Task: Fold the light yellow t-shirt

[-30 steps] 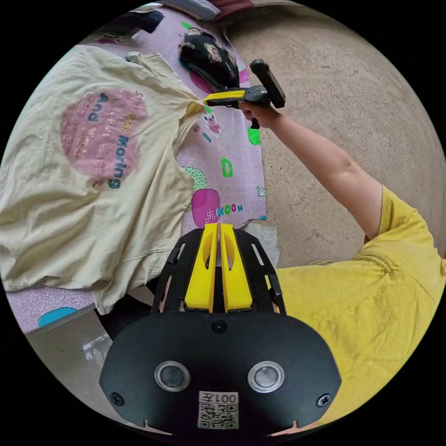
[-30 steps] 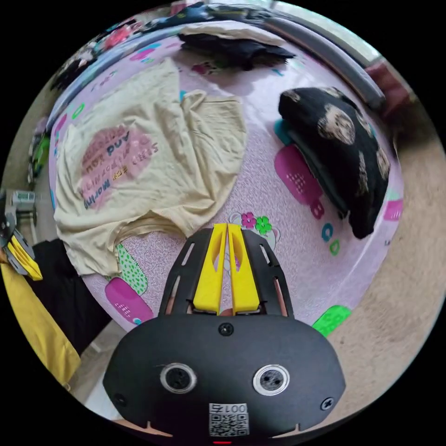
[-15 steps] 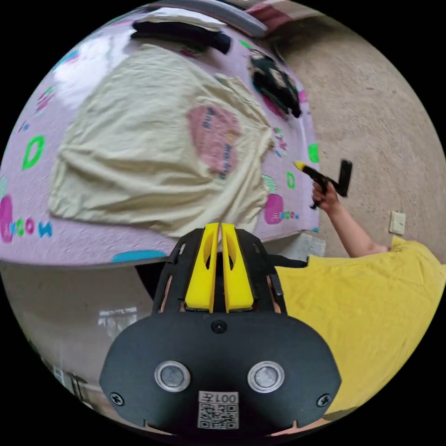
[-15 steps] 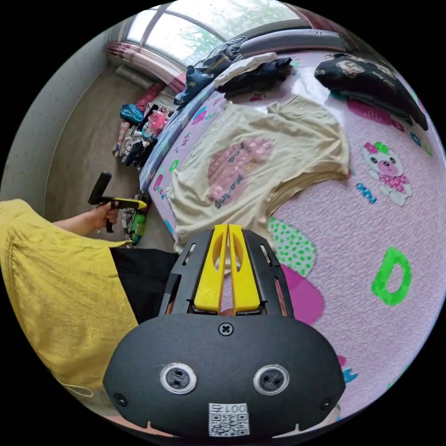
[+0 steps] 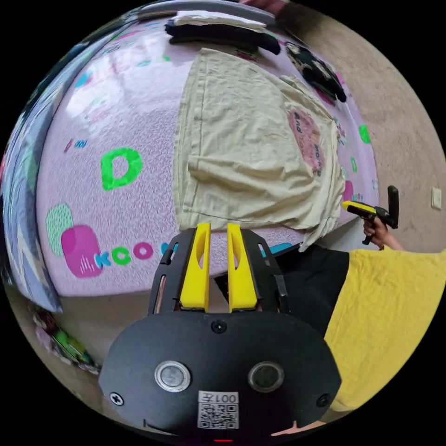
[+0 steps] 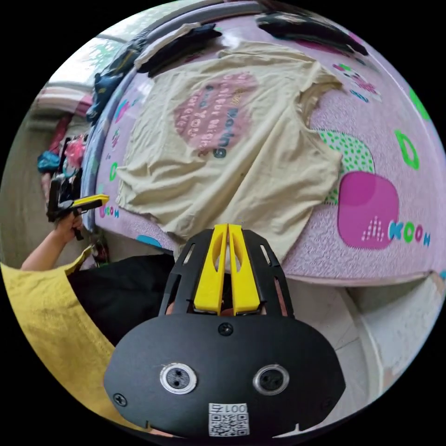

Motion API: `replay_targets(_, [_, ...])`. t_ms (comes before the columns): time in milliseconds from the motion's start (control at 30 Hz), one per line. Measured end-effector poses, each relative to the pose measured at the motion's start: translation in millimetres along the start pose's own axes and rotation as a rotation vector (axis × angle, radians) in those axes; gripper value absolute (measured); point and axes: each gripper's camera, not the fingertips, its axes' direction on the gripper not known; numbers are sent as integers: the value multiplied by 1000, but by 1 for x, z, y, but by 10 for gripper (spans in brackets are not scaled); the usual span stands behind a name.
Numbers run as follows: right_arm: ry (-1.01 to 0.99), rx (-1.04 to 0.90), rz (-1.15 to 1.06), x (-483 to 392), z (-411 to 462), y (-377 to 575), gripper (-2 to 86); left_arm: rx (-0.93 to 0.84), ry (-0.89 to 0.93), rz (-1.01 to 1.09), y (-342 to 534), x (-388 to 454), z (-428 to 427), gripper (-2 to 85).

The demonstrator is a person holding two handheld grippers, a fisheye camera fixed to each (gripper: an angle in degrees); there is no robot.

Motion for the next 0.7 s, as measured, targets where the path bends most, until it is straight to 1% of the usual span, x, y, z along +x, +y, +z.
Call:
replay_targets(67, [23, -24, 136, -1, 15, 5, 0, -6, -22, 56, -2, -12, 2, 23])
replay_targets(167, [66, -77, 258, -1, 33, 10, 0, -10, 10, 100, -3, -29, 4, 19])
replay_targets(300, [85, -76, 307, 2, 38, 12, 0, 0, 14, 174, -2, -33, 6, 15])
replay_targets(400, [37, -93, 335, 12, 39, 10, 0, -24, -28, 202, -2, -31, 10, 14])
replay_targets(533, [-79, -95, 445, 39, 36, 9, 0, -54, -103, 209, -1, -31, 18, 11])
replay_targets(700, [-155, -66, 524, 58, 34, 13, 0, -12, -101, 211, 3, -29, 15, 7])
